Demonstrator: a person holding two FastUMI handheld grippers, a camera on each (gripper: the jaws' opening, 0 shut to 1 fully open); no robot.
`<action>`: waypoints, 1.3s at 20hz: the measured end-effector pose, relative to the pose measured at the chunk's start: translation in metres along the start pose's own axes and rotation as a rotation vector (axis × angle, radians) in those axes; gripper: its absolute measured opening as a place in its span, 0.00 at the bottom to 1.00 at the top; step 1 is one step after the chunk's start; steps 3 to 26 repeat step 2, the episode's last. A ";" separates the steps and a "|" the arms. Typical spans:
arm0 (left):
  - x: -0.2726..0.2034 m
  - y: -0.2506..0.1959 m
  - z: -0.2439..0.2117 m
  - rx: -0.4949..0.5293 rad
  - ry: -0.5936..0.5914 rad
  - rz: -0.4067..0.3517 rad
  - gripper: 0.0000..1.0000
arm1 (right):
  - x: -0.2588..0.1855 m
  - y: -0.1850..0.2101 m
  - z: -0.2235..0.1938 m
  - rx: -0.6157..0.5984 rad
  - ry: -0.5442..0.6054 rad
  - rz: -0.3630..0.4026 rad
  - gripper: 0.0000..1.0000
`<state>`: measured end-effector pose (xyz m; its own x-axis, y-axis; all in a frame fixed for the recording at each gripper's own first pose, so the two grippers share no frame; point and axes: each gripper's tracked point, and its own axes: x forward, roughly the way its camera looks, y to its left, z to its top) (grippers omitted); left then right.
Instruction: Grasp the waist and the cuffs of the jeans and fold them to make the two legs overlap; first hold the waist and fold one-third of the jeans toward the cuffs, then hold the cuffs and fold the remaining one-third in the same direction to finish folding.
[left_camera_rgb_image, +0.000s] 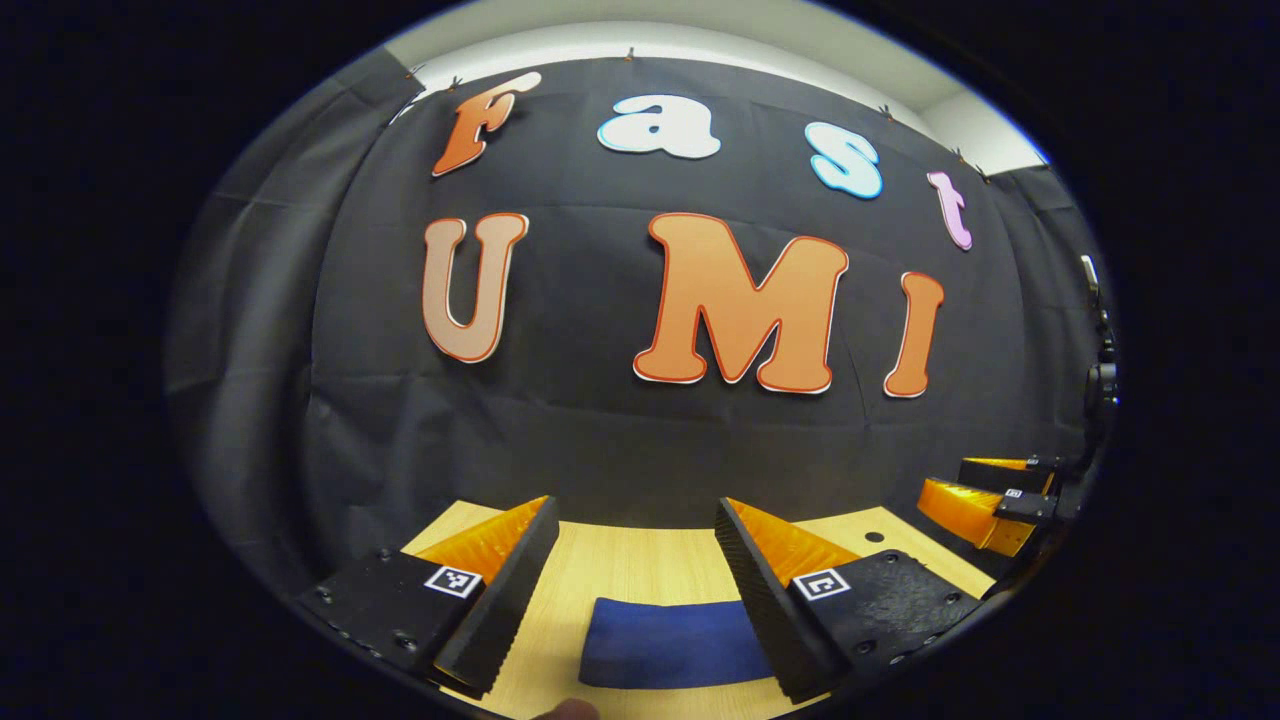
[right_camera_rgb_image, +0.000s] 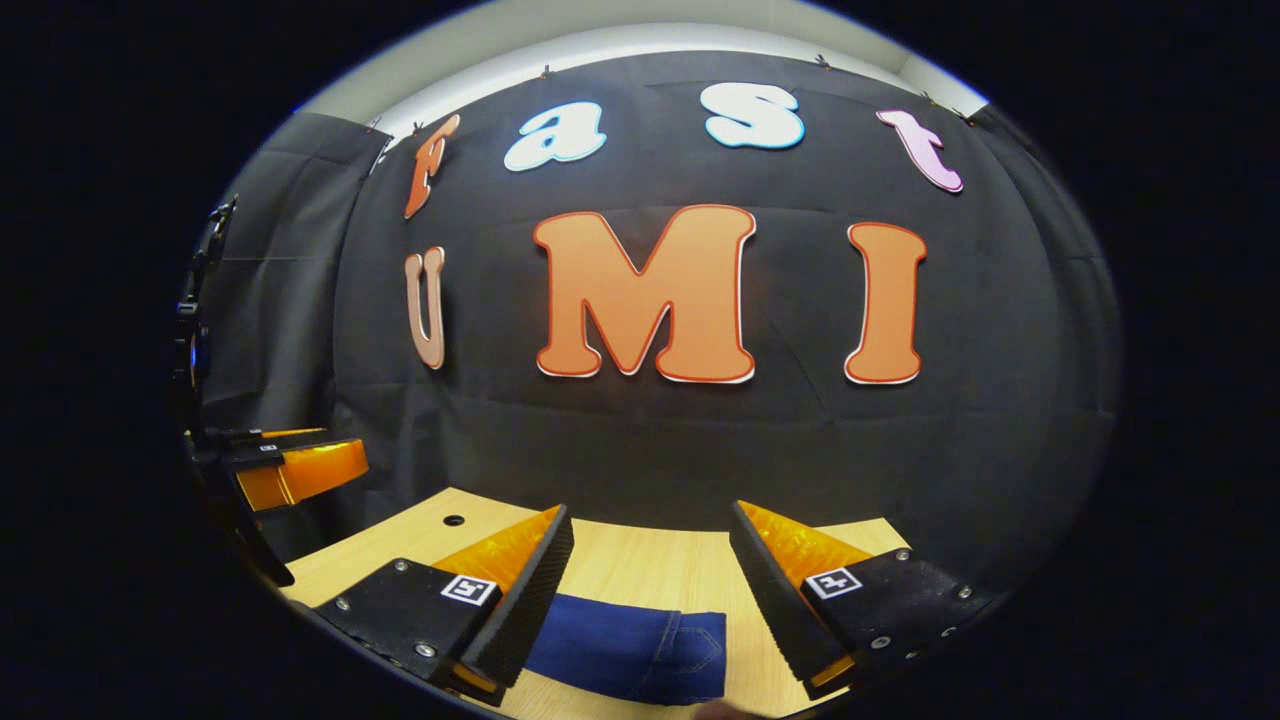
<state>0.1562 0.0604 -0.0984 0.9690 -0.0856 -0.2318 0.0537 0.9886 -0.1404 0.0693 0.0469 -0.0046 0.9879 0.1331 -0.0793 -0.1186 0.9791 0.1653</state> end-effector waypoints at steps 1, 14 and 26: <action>-0.001 0.009 -0.003 0.022 -0.002 0.018 0.96 | 0.001 0.002 0.002 0.003 -0.007 -0.001 0.96; -0.003 0.007 0.000 0.037 -0.025 0.006 0.97 | 0.000 0.007 0.004 0.006 -0.013 0.008 0.96; -0.003 0.007 0.000 0.037 -0.025 0.006 0.97 | 0.000 0.007 0.004 0.006 -0.013 0.008 0.96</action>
